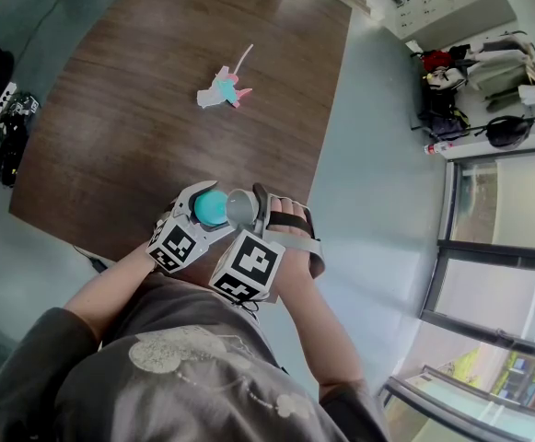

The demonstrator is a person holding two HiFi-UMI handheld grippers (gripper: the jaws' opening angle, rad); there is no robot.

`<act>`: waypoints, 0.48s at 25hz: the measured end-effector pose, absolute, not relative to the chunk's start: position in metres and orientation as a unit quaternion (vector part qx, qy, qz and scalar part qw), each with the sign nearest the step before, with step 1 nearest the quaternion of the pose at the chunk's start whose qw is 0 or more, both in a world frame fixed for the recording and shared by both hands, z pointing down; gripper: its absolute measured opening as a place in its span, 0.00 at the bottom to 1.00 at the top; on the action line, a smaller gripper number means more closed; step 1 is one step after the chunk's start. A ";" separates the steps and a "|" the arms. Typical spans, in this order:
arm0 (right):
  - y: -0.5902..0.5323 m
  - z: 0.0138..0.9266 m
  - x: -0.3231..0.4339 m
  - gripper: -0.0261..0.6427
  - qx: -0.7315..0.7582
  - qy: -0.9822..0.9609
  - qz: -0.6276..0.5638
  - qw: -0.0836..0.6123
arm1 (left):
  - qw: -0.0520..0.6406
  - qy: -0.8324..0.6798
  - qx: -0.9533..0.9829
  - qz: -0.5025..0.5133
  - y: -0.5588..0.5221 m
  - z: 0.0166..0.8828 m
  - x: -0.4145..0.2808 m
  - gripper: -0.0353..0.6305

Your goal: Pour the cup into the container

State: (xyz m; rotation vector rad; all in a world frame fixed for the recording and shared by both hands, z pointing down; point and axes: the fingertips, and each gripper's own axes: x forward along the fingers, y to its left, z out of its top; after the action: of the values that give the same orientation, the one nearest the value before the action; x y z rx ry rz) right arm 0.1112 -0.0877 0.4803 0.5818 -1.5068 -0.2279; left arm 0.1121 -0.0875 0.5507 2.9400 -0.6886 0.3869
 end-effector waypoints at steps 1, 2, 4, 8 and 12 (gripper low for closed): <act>-0.088 0.480 0.111 0.50 0.260 -0.674 -0.101 0.684 | 0.049 -0.226 0.965 0.127 -0.088 0.550 0.112 0.66; -0.087 0.480 0.110 0.50 0.261 -0.675 -0.101 0.683 | 0.049 -0.226 0.965 0.127 -0.088 0.550 0.112 0.66; -0.088 0.480 0.109 0.50 0.264 -0.679 -0.100 0.678 | 0.048 -0.226 0.965 0.126 -0.088 0.550 0.112 0.66; -0.088 0.481 0.108 0.50 0.272 -0.685 -0.095 0.669 | 0.049 -0.227 0.965 0.125 -0.088 0.550 0.112 0.66; -0.088 0.480 0.105 0.50 0.281 -0.698 -0.088 0.653 | 0.048 -0.228 0.964 0.125 -0.088 0.551 0.112 0.66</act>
State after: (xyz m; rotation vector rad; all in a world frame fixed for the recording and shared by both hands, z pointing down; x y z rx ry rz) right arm 0.1050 -0.0881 0.4802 0.6374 -1.5837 -0.1996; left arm 0.1123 -0.0882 0.5508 2.9401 -0.6956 0.3808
